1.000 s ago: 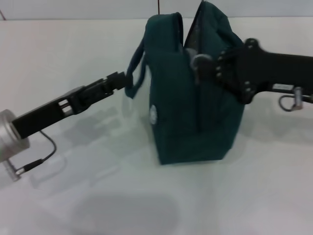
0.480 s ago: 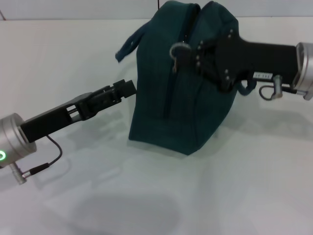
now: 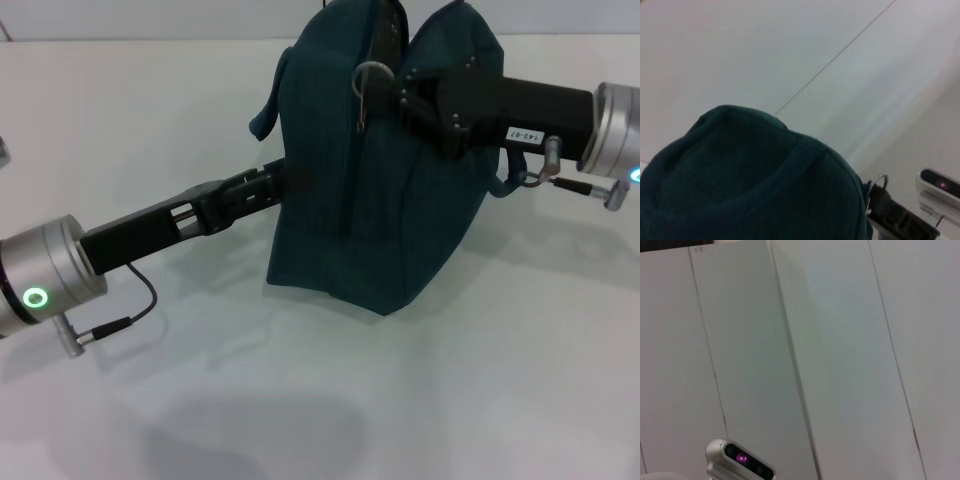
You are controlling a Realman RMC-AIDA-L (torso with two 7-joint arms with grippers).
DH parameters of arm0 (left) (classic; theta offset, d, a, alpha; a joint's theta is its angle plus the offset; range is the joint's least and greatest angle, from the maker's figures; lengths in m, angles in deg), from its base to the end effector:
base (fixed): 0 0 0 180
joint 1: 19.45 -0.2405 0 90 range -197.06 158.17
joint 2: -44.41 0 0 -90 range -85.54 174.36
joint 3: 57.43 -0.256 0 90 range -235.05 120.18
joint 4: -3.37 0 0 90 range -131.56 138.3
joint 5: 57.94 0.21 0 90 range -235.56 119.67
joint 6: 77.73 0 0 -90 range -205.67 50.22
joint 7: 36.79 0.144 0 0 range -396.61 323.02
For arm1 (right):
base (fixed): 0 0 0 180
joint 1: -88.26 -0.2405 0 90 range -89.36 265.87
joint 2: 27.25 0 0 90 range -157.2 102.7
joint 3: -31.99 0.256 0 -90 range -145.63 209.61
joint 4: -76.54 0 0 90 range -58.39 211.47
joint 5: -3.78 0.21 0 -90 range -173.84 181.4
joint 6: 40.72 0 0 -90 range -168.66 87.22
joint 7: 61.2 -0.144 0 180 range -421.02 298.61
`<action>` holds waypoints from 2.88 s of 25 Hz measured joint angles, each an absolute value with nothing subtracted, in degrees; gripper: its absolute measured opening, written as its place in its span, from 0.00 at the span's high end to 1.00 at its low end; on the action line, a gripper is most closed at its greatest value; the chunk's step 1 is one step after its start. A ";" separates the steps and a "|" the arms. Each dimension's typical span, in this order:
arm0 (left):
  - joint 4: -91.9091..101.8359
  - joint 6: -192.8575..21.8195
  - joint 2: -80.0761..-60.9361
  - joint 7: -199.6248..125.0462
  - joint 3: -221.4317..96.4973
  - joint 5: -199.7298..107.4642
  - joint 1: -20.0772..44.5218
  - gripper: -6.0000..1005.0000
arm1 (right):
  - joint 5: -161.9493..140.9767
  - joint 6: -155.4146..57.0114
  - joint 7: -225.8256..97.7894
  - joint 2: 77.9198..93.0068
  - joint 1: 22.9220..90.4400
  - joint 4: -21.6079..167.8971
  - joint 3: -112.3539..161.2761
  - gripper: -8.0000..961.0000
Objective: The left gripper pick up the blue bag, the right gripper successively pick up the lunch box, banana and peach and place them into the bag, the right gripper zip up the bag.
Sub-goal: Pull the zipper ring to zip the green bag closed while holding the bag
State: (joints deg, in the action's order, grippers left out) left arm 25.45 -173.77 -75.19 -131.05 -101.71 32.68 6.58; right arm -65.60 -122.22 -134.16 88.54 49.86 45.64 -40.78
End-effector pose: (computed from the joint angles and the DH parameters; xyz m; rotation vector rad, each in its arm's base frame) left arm -0.2530 0.2934 -0.0176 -2.4373 -1.2939 -1.4031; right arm 0.1549 0.3704 -0.0175 -2.6944 0.3337 1.1671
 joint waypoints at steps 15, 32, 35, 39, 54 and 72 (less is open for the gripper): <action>24.68 -173.25 -75.42 -127.76 -101.73 32.45 6.99 0.26 | -65.12 -124.45 -135.40 88.68 49.63 46.64 -41.21 0.98; 22.88 -172.31 -75.48 -126.07 -101.73 29.76 8.64 0.44 | -65.11 -125.15 -135.74 88.75 50.05 46.85 -41.51 0.99; 22.21 -171.92 -75.53 -125.90 -101.73 29.92 9.06 0.46 | -65.11 -125.18 -135.74 88.77 50.05 46.84 -41.50 0.99; 21.91 -171.74 -75.55 -125.77 -101.73 30.05 9.21 0.48 | -65.12 -125.19 -135.74 88.77 50.05 46.85 -41.48 0.99; 21.81 -171.96 -75.56 -124.20 -104.56 29.83 10.50 0.87 | -64.67 -125.90 -136.49 88.53 50.18 46.83 -41.04 0.99; 21.76 -172.33 -75.56 -124.06 -105.05 29.80 10.26 0.94 | -64.15 -127.39 -139.32 87.96 50.82 46.41 -38.36 0.99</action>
